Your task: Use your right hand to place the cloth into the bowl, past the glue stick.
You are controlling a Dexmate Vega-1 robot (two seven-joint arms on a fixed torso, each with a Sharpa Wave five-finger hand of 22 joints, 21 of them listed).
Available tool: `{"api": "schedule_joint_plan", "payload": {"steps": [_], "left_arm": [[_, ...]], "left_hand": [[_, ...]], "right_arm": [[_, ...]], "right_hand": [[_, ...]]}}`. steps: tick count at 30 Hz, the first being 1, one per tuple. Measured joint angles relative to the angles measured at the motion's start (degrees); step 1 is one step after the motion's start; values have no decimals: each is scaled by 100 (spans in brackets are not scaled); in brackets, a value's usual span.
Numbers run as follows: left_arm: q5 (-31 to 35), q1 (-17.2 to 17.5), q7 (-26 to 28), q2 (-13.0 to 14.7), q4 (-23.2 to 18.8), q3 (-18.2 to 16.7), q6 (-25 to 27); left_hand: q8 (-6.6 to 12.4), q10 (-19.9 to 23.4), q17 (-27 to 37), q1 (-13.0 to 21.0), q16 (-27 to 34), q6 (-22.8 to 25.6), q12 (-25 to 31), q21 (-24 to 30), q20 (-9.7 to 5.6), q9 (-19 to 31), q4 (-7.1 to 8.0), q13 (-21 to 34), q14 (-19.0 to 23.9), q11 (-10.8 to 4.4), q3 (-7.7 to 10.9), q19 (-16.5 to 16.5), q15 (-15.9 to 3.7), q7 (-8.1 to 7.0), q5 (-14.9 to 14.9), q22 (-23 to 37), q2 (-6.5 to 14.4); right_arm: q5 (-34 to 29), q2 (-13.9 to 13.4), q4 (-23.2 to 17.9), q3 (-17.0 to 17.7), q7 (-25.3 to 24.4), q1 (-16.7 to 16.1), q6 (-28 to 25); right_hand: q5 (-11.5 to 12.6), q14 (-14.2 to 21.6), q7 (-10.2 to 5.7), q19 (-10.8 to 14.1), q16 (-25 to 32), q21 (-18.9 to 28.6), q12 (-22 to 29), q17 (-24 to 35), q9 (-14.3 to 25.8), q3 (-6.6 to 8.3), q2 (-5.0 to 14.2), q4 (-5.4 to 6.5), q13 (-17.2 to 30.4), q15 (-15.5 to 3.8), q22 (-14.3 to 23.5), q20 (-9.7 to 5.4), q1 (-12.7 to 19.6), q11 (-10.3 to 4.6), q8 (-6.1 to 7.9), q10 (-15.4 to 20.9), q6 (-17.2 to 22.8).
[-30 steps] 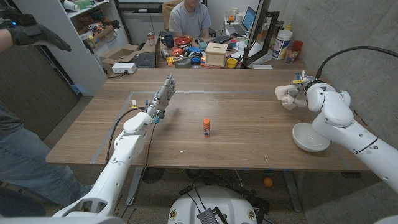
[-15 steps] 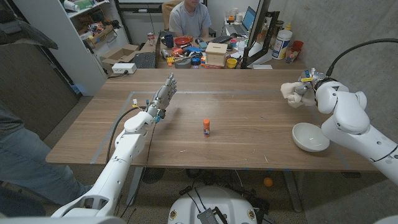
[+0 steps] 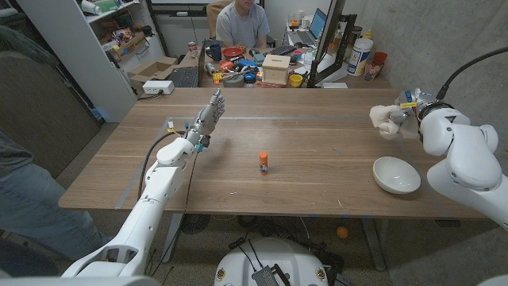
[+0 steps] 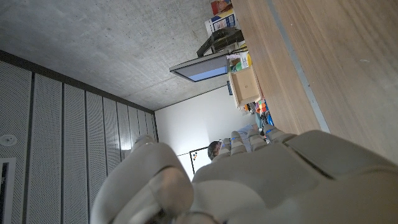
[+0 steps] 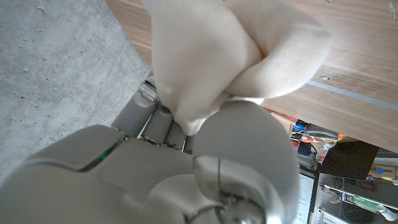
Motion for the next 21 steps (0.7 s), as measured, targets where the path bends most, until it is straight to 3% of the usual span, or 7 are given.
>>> {"api": "schedule_joint_plan", "payload": {"steps": [10, 21], "left_arm": [[28, -90, -15, 72, -126, 31, 91], [41, -152, -60, 130, -159, 50, 174]], "left_hand": [[0, 0, 0, 7, 0, 0, 0, 0, 0, 0, 24, 0, 0, 0, -24, 0, 0, 0, 0, 0, 7], [0, 0, 0, 7, 0, 0, 0, 0, 0, 0, 6, 0, 0, 0, -42, 0, 0, 0, 0, 0, 7]], "right_arm": [[-200, -46, -479, 513, 64, -838, -360], [-392, -31, -746, 666, 178, -1350, -650]], "right_hand": [[-21, -1, 1, 0, 0, 0, -23, -1, 26, 0, 1, 0, 0, 1, 0, 0, -1, 0, -1, 0, 1], [-32, -2, 8, 0, 1, 0, -67, -1, 45, -23, 24, 23, 0, 2, 1, 0, -23, 0, -8, 1, 8]]}}
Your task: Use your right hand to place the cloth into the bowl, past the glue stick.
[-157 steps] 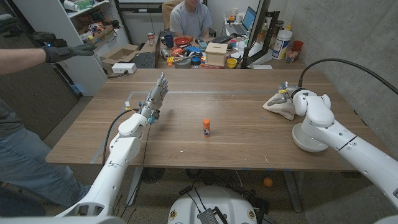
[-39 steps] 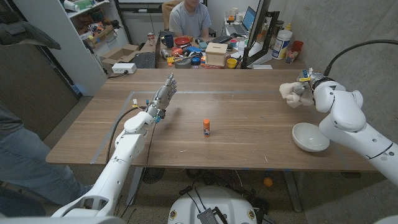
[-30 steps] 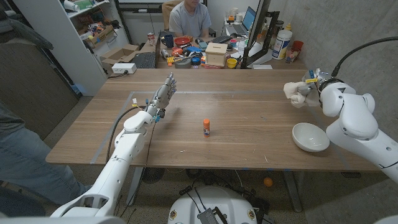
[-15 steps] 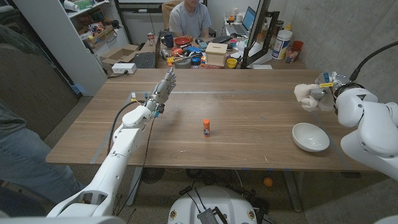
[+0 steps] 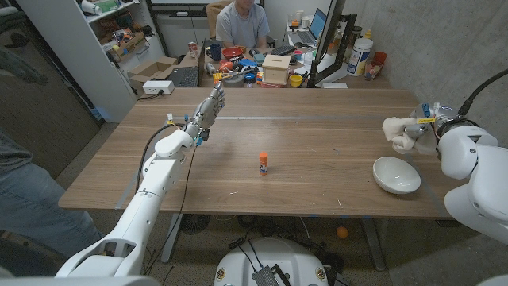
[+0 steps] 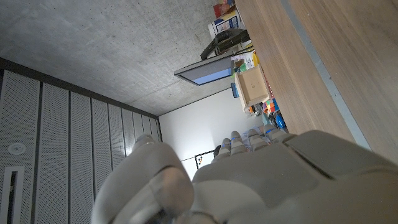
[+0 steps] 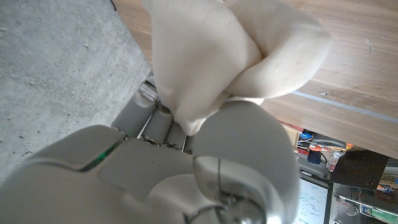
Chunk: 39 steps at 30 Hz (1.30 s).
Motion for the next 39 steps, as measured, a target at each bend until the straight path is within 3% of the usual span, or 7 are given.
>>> {"api": "schedule_joint_plan", "payload": {"steps": [17, 30, 39], "left_arm": [[8, -112, -70, 27, 109, 38, 64], [40, -198, -121, -12, 239, 72, 88], [48, -152, -82, -6, 177, 35, 127]], "left_hand": [[0, 0, 0, 22, 0, 0, 0, 0, 0, 0, 1, 0, 0, 0, 2, 0, 0, 0, 0, 0, 22], [0, 0, 0, 45, 0, 0, 0, 0, 0, 0, -14, 0, 0, 0, -13, 0, 0, 0, 0, 0, 45], [0, 0, 0, 45, 0, 0, 0, 0, 0, 0, -14, 0, 0, 0, -13, 0, 0, 0, 0, 0, 45]], "right_arm": [[-205, 19, -209, -44, 155, -389, -391], [103, 27, 25, -456, 24, -85, -439], [561, 35, 324, -534, -204, 86, -399]], "right_hand": [[22, 13, -7, 0, 1, 44, -24, 29, 18, -10, -1, 10, 18, -13, 16, 0, 1, -19, -44, 19, 10], [18, 13, -7, 0, 1, 45, -66, 29, 32, -25, -2, 25, 25, -13, 15, 0, 2, -19, -40, 19, 11], [6, 13, -7, 0, 1, 77, -67, 28, 60, -25, 34, 25, 24, -13, 14, 0, 55, -19, -40, 20, 11]]}}
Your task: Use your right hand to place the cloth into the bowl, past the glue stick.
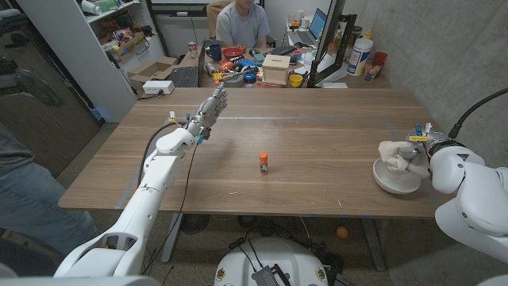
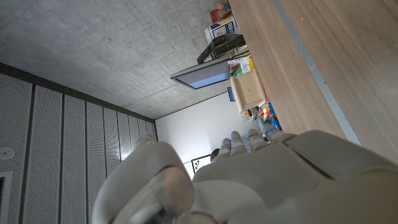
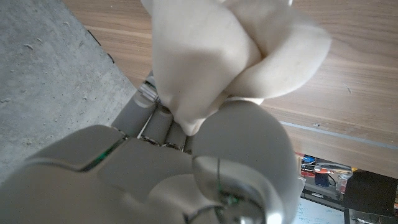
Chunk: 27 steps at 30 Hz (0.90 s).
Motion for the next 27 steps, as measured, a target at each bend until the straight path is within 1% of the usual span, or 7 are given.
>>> {"api": "schedule_joint_plan", "payload": {"steps": [3, 4, 15, 17, 25, 27], "left_arm": [[1, 12, 22, 5, -19, -8, 14], [1, 34, 35, 15, -59, -22, 22], [13, 79, 91, 45, -221, -23, 111], [18, 82, 99, 50, -250, -10, 132], [37, 95, 115, 66, -351, 30, 197], [39, 98, 119, 69, -377, 39, 208]], "left_hand": [[0, 0, 0, 0, 0, 0, 0, 0, 0, 0, 0, 0, 0, 0, 0, 0, 0, 0, 0, 0, 0], [0, 0, 0, 0, 0, 0, 0, 0, 0, 0, 0, 0, 0, 0, 0, 0, 0, 0, 0, 0, 0], [0, 0, 0, 0, 0, 7, 0, 0, 0, 0, 24, 0, 26, 0, -23, 0, 26, 7, 0, 0, 0], [0, 0, 0, 0, 0, 31, 0, 0, 0, 0, 24, 0, 26, 0, -23, 0, 26, 31, 0, 0, 0], [0, 0, 0, 31, 0, 31, 0, 0, 0, 0, 24, 0, 26, 0, -23, 0, 26, 31, 0, 0, 30], [0, 0, 0, 30, 0, 31, 0, 0, 0, 0, 24, 0, 26, 0, -23, 0, 26, 31, 0, 0, 30]], "right_arm": [[85, 1, 92, 0, -41, 26, 4], [249, 2, 153, 0, -133, 40, 20], [900, -25, 563, -25, -502, 125, 36], [1024, -50, 651, -71, -576, 150, 32], [1374, -155, 883, -282, -805, 279, -17], [1484, -204, 958, -407, -886, 350, -58]], "right_hand": [[-6, 22, 0, 0, 0, 0, -34, -1, 0, 0, 0, 0, 0, 22, 0, 0, 0, 0, -1, 0, 0], [-5, 22, 0, 0, 0, 0, -45, 0, 0, 0, 0, 0, 0, 22, 0, 0, 0, 0, -1, 0, 0], [16, 22, 0, 0, 0, 22, -45, 17, 27, 0, -8, 0, 0, 21, 0, 0, 9, -1, -15, 1, 0], [16, 22, 0, 0, 1, 22, -45, 27, 27, 0, -9, 0, 0, 21, -1, 0, 9, -1, -16, 1, 0], [16, 33, 0, 0, 3, 44, -45, 27, 27, -24, -15, 23, -1, 30, -1, 0, 16, -9, -33, 10, 0], [16, 52, 0, 0, 3, 45, -45, 27, 27, -25, -15, 22, -2, 12, -1, 0, 16, -1, -36, 19, 0]]}}
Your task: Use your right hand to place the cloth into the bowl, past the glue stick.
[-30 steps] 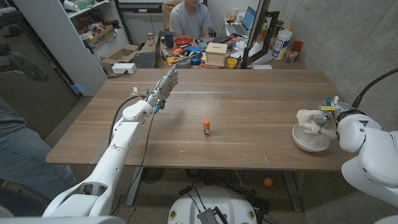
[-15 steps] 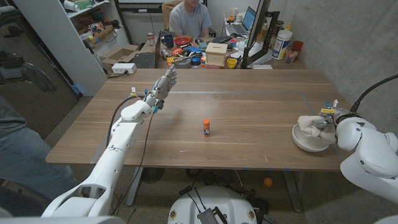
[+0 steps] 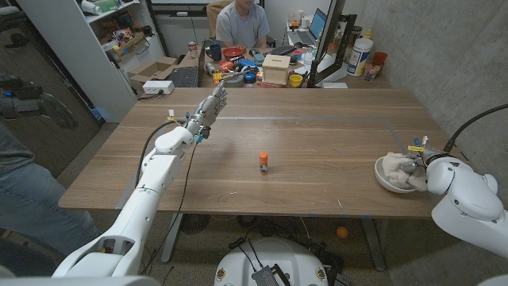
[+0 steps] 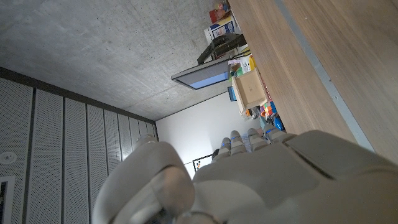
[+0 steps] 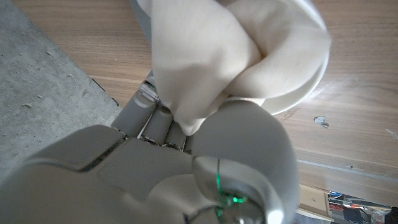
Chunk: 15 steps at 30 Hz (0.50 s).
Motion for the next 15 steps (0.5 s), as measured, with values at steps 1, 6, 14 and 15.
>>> {"api": "schedule_joint_plan", "payload": {"steps": [1, 6, 14, 15], "left_arm": [[0, 0, 0, 0, -3, 0, 4], [3, 18, 10, 16, -60, 15, 30], [3, 44, 13, 33, -142, 33, 63], [2, 52, 12, 35, -154, 36, 68]], "left_hand": [[0, 0, 0, 0, 0, 0, 0, 0, 0, 0, 0, 0, 0, 0, 0, 0, 0, 0, 0, 0, 0], [0, 0, 0, 0, 0, 0, 0, 0, 0, 0, 0, 0, 0, 0, 0, 0, 0, 0, 0, 0, 0], [0, 0, 0, 0, 0, 0, 0, 0, 0, 0, -24, 0, 0, 0, -23, 0, 0, 0, 0, 0, 0], [0, 0, 0, 0, 0, 0, 0, 0, 0, 0, -24, 0, 0, 0, -23, 0, 0, 0, 0, 0, 0]], "right_arm": [[45, -22, 23, -52, -36, 31, -21], [194, -146, 110, -332, -147, 196, -101], [482, -309, 148, -618, -287, 371, -256], [539, -341, 138, -639, -289, 391, -282]], "right_hand": [[0, 0, 0, 0, 0, 0, -23, 0, 0, 0, 0, 0, 1, 0, 0, 0, 0, -5, -2, 7, 0], [-4, 52, -11, 0, 1, 43, -45, 0, 0, 0, 0, 0, 0, -12, 0, 0, 0, -30, -17, 50, 11], [35, -2, -183, 0, -106, 88, -212, -55, -61, -267, -46, 151, 6, -70, -12, 0, -52, -121, -202, 30, 5], [57, -4, -429, -262, -165, 88, -271, -81, -87, -339, -119, 192, 14, -106, -8, 153, -197, -231, -286, 34, 25]]}}
